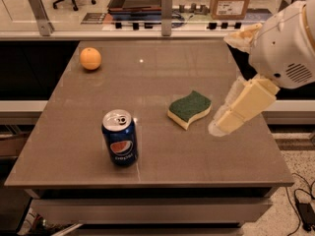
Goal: Move pepsi can near orange
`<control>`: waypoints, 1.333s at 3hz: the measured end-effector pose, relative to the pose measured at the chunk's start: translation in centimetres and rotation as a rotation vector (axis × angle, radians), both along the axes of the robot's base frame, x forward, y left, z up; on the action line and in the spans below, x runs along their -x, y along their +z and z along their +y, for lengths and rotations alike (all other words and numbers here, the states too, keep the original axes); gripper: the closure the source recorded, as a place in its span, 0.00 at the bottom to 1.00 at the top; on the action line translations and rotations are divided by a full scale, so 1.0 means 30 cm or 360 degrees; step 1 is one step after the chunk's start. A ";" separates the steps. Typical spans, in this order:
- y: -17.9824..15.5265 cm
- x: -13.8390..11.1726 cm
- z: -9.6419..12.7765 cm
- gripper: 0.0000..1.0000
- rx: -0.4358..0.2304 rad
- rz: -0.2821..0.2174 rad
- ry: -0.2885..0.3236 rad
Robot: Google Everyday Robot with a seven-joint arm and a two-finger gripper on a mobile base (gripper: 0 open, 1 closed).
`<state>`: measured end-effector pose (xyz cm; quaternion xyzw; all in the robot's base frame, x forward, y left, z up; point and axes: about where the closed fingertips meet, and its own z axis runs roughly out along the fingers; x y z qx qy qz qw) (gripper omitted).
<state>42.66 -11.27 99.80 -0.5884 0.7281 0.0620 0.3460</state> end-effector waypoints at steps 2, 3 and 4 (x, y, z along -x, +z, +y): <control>-0.078 -0.008 0.265 0.00 -0.0363 0.0040 0.0237; -0.119 0.003 0.370 0.00 -0.0558 0.0021 0.0277; -0.181 0.029 0.458 0.00 -0.0761 0.0003 0.0262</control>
Offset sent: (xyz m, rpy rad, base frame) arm 0.0046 0.1241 -0.0360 0.3915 0.0451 0.2245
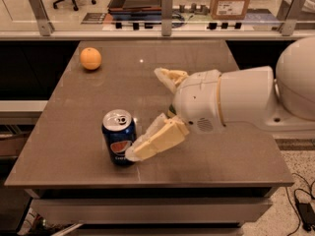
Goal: Move pepsi can near orange
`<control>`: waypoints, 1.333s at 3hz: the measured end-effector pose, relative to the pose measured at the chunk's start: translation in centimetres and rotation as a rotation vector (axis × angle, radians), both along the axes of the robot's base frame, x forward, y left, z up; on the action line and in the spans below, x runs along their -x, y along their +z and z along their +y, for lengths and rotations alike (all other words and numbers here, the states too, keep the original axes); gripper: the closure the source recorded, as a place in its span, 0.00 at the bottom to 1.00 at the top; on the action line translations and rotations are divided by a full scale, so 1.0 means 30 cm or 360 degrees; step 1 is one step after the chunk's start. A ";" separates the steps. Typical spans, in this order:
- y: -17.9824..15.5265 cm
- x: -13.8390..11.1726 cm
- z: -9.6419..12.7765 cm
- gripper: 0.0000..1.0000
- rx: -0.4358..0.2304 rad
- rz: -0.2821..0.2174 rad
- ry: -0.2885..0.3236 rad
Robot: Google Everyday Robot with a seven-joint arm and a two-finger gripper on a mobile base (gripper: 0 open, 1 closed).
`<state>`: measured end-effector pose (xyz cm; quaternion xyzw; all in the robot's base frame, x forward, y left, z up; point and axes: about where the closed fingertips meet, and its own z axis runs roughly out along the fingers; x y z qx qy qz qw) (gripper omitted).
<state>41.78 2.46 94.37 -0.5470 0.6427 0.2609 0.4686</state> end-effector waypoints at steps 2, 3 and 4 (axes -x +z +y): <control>-0.035 0.080 0.169 0.00 -0.0344 0.0109 0.0007; -0.021 0.122 0.248 0.00 -0.0432 0.0155 0.0058; -0.032 0.096 0.242 0.00 -0.0437 0.0145 0.0065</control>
Offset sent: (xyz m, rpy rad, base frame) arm -0.0324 0.0740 -0.0152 0.3364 0.1223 0.0121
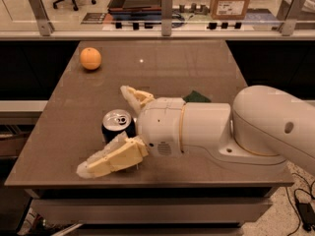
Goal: Move pepsi can near orange
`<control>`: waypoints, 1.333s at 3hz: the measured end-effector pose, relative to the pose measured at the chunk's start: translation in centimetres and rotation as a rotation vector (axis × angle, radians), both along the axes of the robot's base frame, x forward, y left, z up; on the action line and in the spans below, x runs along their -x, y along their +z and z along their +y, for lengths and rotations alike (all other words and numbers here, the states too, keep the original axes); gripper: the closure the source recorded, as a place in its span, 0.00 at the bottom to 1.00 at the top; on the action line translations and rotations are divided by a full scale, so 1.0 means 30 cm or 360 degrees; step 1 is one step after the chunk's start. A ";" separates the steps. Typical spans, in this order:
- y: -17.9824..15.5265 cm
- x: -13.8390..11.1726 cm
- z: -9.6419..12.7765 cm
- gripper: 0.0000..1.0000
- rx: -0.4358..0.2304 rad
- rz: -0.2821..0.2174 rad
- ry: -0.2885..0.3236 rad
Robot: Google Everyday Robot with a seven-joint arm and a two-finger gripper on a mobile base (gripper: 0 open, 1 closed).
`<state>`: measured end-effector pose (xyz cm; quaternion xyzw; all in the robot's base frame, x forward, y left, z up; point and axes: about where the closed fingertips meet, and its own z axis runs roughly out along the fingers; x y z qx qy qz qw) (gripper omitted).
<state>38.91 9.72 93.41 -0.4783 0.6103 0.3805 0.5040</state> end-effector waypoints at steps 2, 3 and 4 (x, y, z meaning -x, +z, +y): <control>-0.091 -0.043 -0.014 0.00 -0.0082 0.0025 -0.0028; -0.132 -0.027 -0.015 0.16 -0.0126 0.0009 -0.0060; -0.128 -0.021 -0.009 0.39 -0.0122 -0.0015 -0.0056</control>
Offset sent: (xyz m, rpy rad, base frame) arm 0.0176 -0.0097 -0.0500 0.0994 0.0357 -0.0372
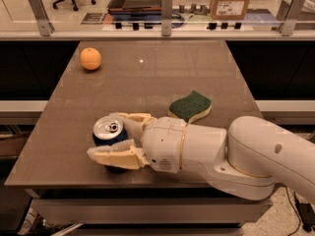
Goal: Move pepsi can near orange
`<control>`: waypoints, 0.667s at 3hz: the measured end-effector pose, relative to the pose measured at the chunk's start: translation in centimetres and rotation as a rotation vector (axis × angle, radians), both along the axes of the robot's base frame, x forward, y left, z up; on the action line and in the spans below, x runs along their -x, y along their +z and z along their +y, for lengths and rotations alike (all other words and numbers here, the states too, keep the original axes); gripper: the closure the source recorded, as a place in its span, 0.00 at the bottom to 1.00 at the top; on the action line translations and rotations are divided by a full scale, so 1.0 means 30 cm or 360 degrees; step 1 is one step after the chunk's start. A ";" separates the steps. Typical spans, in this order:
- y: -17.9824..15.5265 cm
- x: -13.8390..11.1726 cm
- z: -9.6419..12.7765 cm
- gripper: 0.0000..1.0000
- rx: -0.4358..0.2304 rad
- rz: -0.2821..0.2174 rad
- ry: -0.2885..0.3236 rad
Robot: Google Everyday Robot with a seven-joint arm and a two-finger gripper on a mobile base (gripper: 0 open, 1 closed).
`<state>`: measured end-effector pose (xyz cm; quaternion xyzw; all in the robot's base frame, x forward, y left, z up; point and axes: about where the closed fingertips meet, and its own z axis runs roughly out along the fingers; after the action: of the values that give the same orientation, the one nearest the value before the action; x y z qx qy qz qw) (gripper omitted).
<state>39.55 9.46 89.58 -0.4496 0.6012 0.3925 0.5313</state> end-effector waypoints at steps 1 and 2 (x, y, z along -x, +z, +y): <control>0.004 0.005 0.007 0.62 0.0005 -0.0007 0.0005; 0.009 0.009 0.014 0.86 0.0011 -0.0014 0.0010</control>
Offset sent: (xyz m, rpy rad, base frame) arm -0.0013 0.0019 0.0012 -0.0031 -0.0039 0.0027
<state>39.26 9.89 89.86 -0.4551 0.5989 0.3901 0.5310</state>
